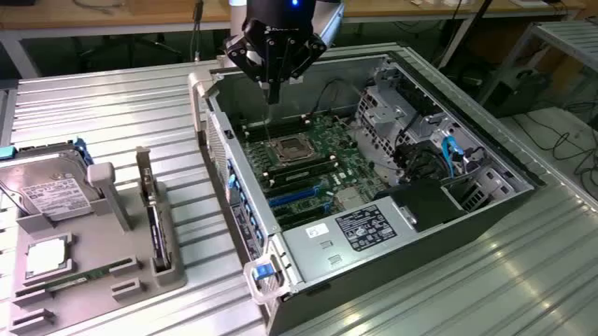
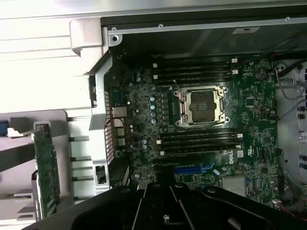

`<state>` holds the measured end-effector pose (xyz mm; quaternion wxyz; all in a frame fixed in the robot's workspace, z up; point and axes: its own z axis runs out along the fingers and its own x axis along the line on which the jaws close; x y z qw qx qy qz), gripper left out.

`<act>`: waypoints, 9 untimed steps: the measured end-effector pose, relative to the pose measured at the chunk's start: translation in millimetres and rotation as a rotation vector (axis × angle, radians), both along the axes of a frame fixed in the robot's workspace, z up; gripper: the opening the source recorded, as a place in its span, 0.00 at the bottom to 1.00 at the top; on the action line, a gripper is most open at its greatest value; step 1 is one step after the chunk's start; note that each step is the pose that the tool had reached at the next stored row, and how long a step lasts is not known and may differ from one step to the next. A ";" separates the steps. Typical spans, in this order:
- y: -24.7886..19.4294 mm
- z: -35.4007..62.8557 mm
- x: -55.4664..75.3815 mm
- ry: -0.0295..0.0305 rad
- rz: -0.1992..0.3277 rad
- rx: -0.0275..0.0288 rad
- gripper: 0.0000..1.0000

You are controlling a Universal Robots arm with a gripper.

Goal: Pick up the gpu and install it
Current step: 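Reach for the gpu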

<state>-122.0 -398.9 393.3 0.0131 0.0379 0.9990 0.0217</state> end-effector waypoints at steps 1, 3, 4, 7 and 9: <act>0.0 0.0 -0.2 0.0000 0.000 0.0000 0.11; 0.0 0.0 -1.9 -0.0001 0.000 0.0001 0.11; 0.0 0.0 -3.3 0.0000 0.000 0.0000 0.11; 0.0 0.0 -6.0 0.0000 0.000 0.0000 0.11; 0.0 0.0 -7.3 0.0000 0.000 0.0000 0.11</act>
